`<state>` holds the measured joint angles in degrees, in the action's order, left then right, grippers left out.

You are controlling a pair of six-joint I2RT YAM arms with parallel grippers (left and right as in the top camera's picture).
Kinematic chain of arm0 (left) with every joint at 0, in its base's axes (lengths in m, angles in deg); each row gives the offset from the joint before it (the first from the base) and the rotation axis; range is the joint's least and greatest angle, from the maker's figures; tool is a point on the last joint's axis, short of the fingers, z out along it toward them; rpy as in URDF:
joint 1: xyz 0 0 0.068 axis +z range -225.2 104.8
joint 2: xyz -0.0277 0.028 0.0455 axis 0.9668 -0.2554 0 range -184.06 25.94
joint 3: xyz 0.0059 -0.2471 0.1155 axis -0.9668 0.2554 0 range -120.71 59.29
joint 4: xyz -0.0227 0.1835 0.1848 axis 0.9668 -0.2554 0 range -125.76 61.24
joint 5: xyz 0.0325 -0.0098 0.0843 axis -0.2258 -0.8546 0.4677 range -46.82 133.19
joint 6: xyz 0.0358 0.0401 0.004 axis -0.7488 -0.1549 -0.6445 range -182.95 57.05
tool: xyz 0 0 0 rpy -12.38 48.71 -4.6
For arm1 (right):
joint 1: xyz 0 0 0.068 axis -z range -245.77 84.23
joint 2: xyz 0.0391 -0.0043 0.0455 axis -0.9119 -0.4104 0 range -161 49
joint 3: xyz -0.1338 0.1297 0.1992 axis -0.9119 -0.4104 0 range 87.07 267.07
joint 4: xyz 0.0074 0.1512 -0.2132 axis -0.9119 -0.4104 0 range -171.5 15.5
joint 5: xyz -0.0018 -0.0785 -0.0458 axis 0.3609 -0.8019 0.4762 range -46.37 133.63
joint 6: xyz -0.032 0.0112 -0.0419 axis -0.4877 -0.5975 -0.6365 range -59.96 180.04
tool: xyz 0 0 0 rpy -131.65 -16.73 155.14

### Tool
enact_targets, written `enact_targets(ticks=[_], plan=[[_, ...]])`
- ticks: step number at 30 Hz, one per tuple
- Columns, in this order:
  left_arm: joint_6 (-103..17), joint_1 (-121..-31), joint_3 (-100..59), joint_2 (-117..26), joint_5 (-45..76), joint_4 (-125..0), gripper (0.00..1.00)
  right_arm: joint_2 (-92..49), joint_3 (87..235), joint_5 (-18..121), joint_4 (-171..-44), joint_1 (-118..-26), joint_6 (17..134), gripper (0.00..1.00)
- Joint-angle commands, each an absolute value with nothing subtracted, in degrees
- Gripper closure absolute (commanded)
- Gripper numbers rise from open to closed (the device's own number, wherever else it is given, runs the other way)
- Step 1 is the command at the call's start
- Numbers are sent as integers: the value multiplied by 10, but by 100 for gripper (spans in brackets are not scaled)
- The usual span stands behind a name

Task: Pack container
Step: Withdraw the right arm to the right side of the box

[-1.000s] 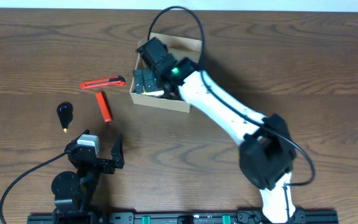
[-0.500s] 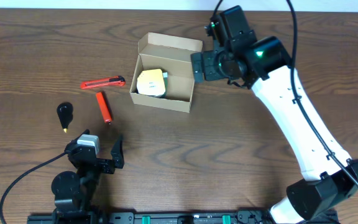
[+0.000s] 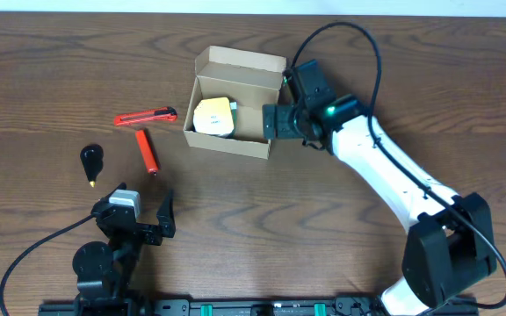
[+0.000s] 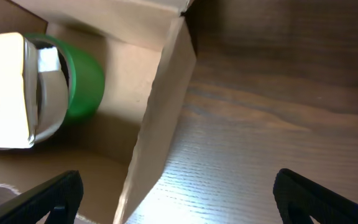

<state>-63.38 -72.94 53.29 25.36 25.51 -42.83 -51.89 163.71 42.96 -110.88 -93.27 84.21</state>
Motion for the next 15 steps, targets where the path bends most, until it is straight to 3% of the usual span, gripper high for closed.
enact_targets(ticks=[1, 15], plan=[[-642, -726, 547, 257, 258, -431, 5, -519, 1622, 430, -1087, -938, 858, 1], [-642, -726, 547, 257, 258, -431, 5, -565, 1622, 378, -1107, -927, 861, 1]])
